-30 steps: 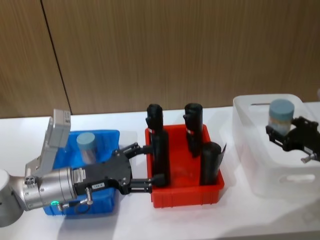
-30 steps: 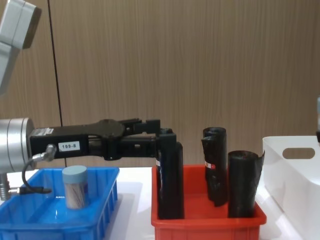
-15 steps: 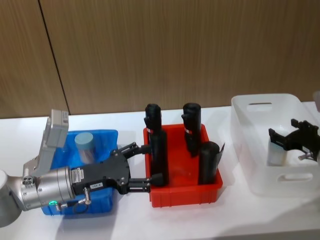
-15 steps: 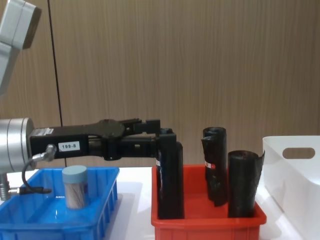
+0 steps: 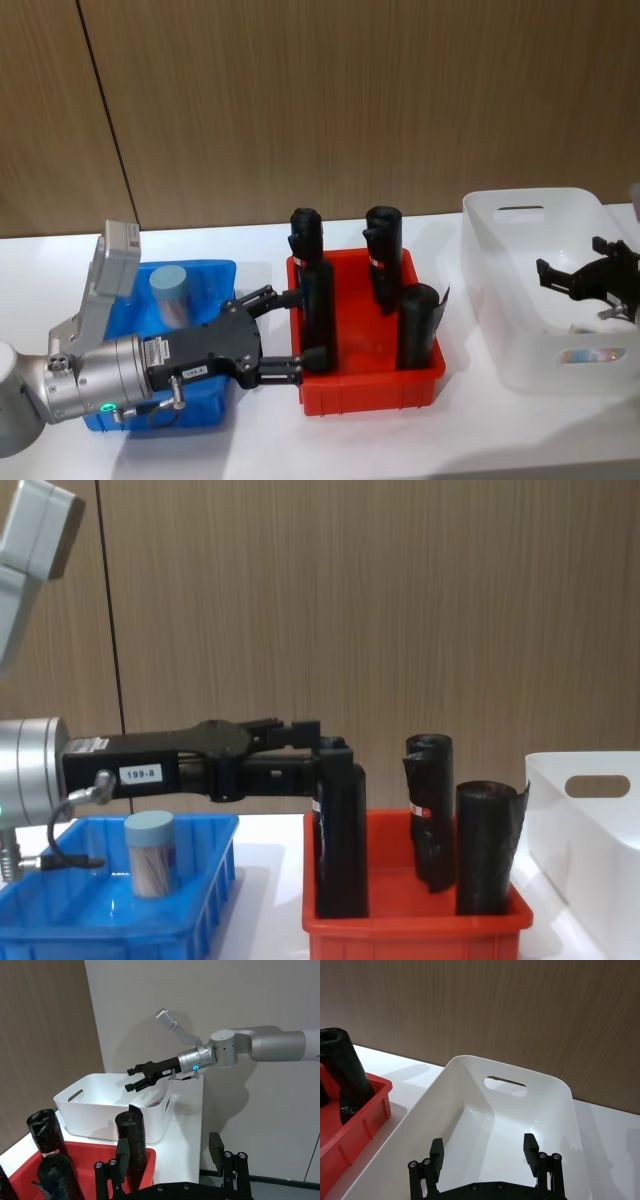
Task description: Pick the cotton swabs from the blue box and place them into the white box.
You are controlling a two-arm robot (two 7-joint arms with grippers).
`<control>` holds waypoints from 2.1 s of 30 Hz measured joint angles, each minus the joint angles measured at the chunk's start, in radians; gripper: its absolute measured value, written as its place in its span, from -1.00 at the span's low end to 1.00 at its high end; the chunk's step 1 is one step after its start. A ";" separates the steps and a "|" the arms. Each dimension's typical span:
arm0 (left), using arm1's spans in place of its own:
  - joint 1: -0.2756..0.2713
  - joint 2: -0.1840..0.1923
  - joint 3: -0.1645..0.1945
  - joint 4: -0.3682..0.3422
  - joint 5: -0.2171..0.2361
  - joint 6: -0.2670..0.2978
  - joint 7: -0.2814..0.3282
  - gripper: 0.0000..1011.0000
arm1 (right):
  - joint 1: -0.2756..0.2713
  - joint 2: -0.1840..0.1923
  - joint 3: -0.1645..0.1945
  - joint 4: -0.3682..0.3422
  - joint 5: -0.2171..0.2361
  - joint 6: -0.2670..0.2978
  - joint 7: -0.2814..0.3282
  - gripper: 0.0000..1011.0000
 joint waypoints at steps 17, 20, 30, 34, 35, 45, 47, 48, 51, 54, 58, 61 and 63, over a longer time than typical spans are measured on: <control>0.047 -0.004 0.022 -0.075 0.051 0.007 0.200 0.99 | -0.136 -0.022 -0.008 -0.181 0.017 -0.033 -0.060 0.98; 0.055 -0.004 0.026 -0.090 0.061 0.008 0.241 0.99 | -0.166 -0.028 -0.009 -0.221 0.020 -0.040 -0.074 0.98; 0.086 -0.007 0.039 -0.137 0.094 0.012 0.371 0.99 | -0.262 -0.044 -0.015 -0.349 0.032 -0.063 -0.116 0.98; 0.098 -0.008 0.044 -0.156 0.107 0.014 0.422 0.99 | -0.299 -0.050 -0.017 -0.398 0.037 -0.071 -0.133 0.98; 0.100 -0.008 0.045 -0.159 0.109 0.015 0.433 0.99 | -0.307 -0.051 -0.018 -0.409 0.038 -0.073 -0.136 0.98; 0.130 -0.011 0.059 -0.206 0.142 0.019 0.563 0.99 | -0.402 -0.067 -0.024 -0.535 0.049 -0.097 -0.178 0.98; 0.137 -0.011 0.063 -0.217 0.149 0.020 0.590 0.99 | -0.422 -0.071 -0.025 -0.563 0.052 -0.102 -0.188 0.98; 0.141 -0.012 0.065 -0.225 0.155 0.021 0.611 0.99 | -0.434 -0.073 -0.025 -0.579 0.054 -0.105 -0.193 0.98; 0.148 -0.012 0.068 -0.235 0.162 0.021 0.640 0.99 | -0.449 -0.075 -0.026 -0.598 0.056 -0.108 -0.200 0.98; 0.157 -0.013 0.072 -0.249 0.172 0.023 0.679 0.99 | -0.462 -0.077 -0.027 -0.615 0.057 -0.111 -0.205 0.98; 0.171 -0.014 0.078 -0.272 0.187 0.025 0.739 0.99 | -0.468 -0.078 -0.027 -0.623 0.058 -0.112 -0.209 0.98; 0.179 -0.015 0.082 -0.286 0.197 0.026 0.778 0.99 | -0.468 -0.078 -0.027 -0.623 0.058 -0.112 -0.209 0.98; 0.184 -0.015 0.084 -0.294 0.202 0.027 0.799 0.99 | -0.469 -0.078 -0.027 -0.623 0.058 -0.112 -0.209 0.98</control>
